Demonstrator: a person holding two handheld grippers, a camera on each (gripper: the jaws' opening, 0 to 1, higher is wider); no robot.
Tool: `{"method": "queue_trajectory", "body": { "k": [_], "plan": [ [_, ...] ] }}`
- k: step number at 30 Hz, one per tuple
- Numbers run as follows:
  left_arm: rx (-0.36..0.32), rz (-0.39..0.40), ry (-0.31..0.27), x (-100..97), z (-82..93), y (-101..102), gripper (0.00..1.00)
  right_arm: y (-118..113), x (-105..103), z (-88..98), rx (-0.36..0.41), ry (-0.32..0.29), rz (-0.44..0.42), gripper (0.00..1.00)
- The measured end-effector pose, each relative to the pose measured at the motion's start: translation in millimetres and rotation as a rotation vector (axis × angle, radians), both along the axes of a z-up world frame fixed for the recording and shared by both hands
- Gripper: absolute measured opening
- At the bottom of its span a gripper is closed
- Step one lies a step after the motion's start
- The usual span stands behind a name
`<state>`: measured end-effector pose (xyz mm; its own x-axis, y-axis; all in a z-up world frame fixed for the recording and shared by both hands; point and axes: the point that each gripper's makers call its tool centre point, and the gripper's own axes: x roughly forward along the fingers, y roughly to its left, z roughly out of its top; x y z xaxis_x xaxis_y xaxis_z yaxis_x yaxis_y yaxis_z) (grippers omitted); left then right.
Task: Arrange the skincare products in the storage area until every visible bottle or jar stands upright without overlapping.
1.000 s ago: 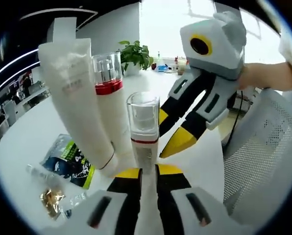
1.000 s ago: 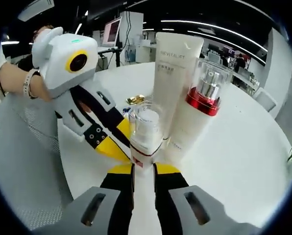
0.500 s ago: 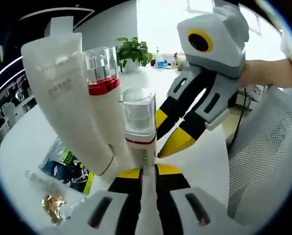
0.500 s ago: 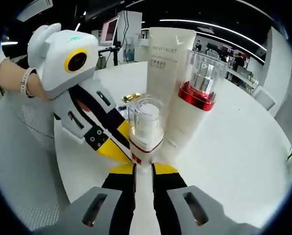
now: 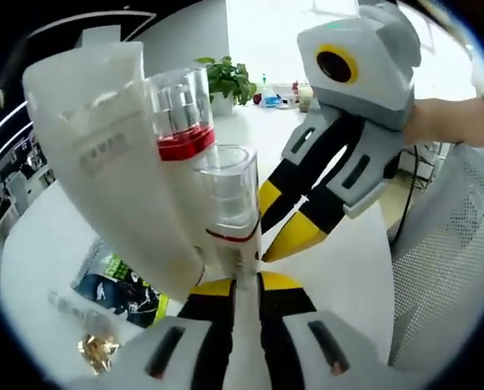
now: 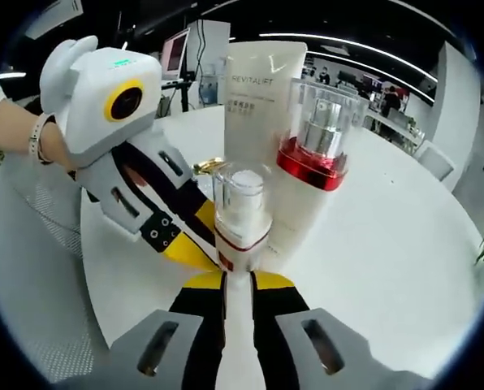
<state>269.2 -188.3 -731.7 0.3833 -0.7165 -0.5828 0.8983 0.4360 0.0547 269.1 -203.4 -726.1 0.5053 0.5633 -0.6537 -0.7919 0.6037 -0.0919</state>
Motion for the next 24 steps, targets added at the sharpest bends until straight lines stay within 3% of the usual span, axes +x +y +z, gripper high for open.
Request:
{"method": "queue_trajectory", "body": {
  "k": [18,24],
  "plan": [
    [0.003,0.01,0.005,4.2,-0.8,-1.1,0.05,-0.8,5.4,-0.1,-0.003,0.003,-0.009,0.13],
    [0.0,0.015,0.005,0.7,3.7,2.8,0.05,-3.3,5.1,9.4,0.009,-0.017,-0.012,0.15]
  ]
}}
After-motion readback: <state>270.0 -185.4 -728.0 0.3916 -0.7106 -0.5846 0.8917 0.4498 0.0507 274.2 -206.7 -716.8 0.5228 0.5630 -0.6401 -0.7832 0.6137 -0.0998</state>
